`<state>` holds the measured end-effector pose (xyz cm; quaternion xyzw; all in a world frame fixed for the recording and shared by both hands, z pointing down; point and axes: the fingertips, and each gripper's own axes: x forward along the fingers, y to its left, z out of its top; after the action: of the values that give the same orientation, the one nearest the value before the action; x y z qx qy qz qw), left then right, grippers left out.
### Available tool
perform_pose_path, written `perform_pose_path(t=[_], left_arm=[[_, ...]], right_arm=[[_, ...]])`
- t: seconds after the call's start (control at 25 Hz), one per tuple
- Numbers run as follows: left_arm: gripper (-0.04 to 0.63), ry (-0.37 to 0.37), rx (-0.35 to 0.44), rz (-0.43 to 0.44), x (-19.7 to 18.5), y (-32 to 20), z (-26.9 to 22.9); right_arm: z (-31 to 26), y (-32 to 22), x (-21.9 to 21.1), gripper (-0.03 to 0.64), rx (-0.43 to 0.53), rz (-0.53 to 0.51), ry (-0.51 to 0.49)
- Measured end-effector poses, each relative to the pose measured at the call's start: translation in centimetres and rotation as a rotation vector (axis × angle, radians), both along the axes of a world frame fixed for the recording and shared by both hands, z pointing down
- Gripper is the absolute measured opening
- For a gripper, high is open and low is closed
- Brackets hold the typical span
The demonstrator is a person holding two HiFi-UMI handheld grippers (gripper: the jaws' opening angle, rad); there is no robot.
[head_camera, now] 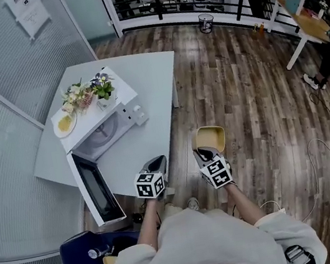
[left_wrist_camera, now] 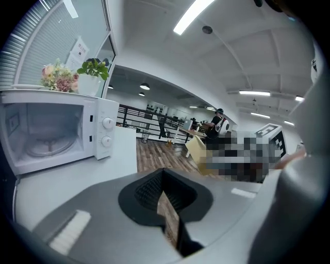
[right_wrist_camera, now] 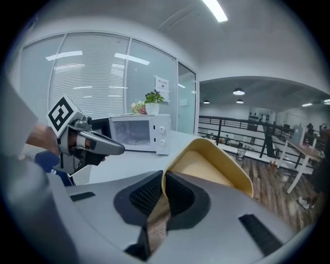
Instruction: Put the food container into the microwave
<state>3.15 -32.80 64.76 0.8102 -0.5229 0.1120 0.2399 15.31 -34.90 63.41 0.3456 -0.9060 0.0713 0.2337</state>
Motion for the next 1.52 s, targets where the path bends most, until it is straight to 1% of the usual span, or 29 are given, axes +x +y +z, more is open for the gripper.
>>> perform_pose_path(t=[0.12, 0.48, 0.68, 0.88, 1.16, 1.32, 1.52], left_arm=[[0.011, 0.002, -0.002, -0.05, -1.9, 0.5, 0.3], [0.011, 0.015, -0.008, -0.241, -9.1, 2.9, 1.2], [0.011, 0.018, -0.011, -0.332, -12.5, 4.1, 1.1], [0.011, 0.023, -0.013, -0.403, -15.6, 4.8, 1.2], [0.011, 0.032, -0.005, -0.463, -19.3, 4.8, 1.2], [0.011, 0.037, 0.005, -0.475, -20.9, 4.6, 0.8], [0.011, 0.047, 0.013, -0.478, -22.6, 4.2, 0.4]], right_arm=[[0.1, -0.3, -2.2, 0.028, 0.001, -0.053, -0.002], [0.4, 0.0, -10.1, 0.028, 0.008, -0.245, 0.013], [0.3, 0.6, -14.4, 0.028, 0.005, -0.344, 0.017], [0.3, 1.0, -18.3, 0.028, 0.001, -0.425, 0.021], [0.9, 1.2, -23.3, 0.028, 0.004, -0.515, 0.037], [0.7, 2.0, -26.1, 0.028, 0.007, -0.571, 0.042], [0.1, 2.4, -28.9, 0.028, 0.012, -0.605, 0.055]])
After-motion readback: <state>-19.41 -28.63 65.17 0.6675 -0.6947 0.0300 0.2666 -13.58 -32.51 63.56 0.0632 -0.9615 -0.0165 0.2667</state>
